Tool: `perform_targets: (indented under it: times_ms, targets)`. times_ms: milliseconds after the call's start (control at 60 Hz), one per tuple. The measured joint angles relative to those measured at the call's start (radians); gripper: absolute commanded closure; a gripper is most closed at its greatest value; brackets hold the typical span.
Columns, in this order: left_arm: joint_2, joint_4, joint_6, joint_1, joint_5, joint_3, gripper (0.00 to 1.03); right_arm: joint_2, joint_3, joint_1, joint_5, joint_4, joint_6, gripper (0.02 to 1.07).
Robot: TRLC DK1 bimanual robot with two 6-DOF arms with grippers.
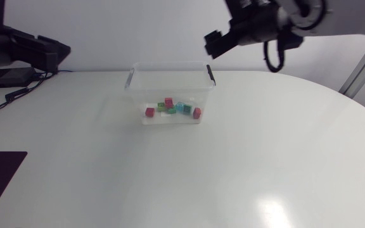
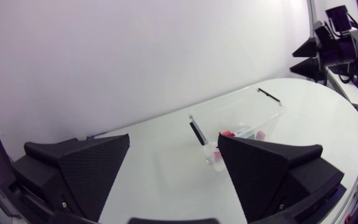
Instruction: Place the duplo bricks in the container
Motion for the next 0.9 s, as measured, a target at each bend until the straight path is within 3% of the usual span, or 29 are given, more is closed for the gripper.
perform_targets:
  times_ms: [167,417,900]
  targets:
    - [-0.119,0.001,0.008,0.039,0.0,-0.041,0.04,-0.262,-0.201,-0.113,0.026,0.074,0.018,0.07]
    - [-0.303,0.01,0.07,0.098,0.0,-0.172,0.04,-0.557,-0.464,-0.237,0.031,0.077,0.016,0.07]
    - [-0.636,0.156,0.089,0.132,0.0,-0.477,0.04,-1.013,-0.806,-0.357,0.05,0.068,-0.018,0.07]
